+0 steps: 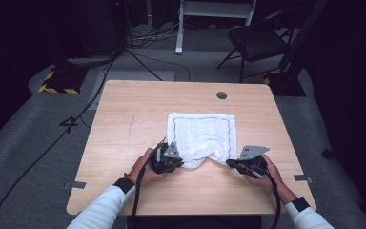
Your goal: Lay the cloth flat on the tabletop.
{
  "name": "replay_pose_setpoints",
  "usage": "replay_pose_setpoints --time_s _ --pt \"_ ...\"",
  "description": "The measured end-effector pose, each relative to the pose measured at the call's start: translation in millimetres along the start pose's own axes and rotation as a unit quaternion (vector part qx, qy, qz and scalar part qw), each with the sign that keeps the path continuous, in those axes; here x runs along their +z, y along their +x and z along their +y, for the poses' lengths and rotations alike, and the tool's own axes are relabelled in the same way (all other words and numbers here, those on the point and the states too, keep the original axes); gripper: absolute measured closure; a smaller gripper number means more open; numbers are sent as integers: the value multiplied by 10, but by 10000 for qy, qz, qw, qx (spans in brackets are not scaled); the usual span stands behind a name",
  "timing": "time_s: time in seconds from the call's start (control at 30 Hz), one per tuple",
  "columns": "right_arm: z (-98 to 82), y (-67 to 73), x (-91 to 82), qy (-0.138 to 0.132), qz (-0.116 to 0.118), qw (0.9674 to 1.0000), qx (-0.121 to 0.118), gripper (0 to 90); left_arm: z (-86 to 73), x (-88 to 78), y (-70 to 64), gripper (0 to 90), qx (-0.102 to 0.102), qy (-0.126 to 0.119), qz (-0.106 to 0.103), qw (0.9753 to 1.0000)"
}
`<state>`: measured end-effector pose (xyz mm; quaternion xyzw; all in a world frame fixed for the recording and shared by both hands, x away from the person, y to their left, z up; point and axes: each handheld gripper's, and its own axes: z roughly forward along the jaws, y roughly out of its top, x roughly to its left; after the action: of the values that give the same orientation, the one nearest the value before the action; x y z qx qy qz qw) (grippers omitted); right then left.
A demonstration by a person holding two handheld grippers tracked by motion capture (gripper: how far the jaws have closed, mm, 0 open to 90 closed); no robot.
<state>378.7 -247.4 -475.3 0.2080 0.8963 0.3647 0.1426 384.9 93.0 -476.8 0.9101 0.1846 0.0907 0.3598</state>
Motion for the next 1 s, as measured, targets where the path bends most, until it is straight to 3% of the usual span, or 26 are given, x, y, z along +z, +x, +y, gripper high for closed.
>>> replay_pose_setpoints --time_s 0.2,0.43,0.53,0.87,1.0 --pt "-12 -24 -177 -212 -122 9997 58 889 -19 -200 73 837 -222 -272 41 9994" --pt "-132 -75 -435 -453 -260 9982 311 891 -112 -344 86 837 -314 -298 65 9990" --pt "-203 -40 -526 -515 -250 9977 363 893 -161 -369 21 837 -281 -219 21 9994" --pt "-376 115 -515 -207 76 9988 430 894 -250 -325 -157 836 -196 41 -198 9996" --pt "-417 145 -527 -123 105 9988 456 894 -276 -311 -214 828 -179 118 -267 9994"
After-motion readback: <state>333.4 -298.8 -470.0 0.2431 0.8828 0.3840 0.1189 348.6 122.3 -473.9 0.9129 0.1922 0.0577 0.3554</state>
